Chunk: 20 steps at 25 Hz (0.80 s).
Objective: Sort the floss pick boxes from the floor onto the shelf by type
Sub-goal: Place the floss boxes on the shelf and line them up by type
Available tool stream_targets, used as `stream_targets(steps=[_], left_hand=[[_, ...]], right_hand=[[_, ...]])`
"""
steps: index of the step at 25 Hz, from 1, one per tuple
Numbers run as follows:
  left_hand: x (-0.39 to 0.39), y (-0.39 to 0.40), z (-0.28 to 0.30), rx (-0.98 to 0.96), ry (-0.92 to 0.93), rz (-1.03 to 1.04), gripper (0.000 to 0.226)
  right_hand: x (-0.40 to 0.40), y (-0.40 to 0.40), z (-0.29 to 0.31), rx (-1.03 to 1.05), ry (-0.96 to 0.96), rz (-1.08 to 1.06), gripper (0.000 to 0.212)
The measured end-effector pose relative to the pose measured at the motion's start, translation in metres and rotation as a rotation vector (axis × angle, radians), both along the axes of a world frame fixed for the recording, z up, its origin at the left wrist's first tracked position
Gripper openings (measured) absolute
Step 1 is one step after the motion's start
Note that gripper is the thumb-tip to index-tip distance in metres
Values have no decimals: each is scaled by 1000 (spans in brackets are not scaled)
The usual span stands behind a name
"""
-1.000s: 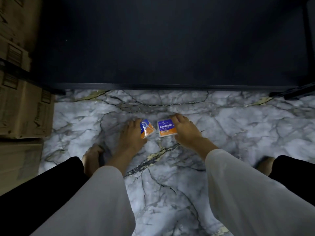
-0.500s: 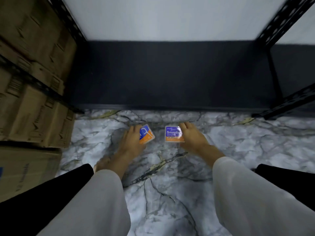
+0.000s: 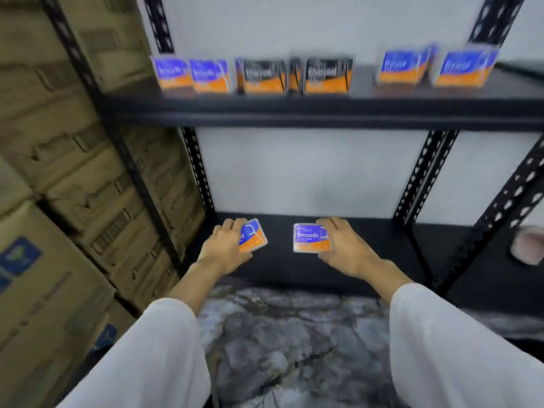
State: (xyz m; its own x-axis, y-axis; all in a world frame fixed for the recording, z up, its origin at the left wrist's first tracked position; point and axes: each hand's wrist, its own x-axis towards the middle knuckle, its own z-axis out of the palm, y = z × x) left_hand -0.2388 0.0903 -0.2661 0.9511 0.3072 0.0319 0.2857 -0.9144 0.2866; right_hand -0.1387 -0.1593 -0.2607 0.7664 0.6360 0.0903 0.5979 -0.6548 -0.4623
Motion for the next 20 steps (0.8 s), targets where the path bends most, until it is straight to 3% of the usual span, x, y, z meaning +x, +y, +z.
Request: stream_targets(steps=[9,20], left_hand=[[-42,43,159,129,-277,72,77],[-68,124,226,213,-429,165,78]], right_hand=[[-19,54,155,165,-266,90,76],[-7,165,230,263,-439,234,70]])
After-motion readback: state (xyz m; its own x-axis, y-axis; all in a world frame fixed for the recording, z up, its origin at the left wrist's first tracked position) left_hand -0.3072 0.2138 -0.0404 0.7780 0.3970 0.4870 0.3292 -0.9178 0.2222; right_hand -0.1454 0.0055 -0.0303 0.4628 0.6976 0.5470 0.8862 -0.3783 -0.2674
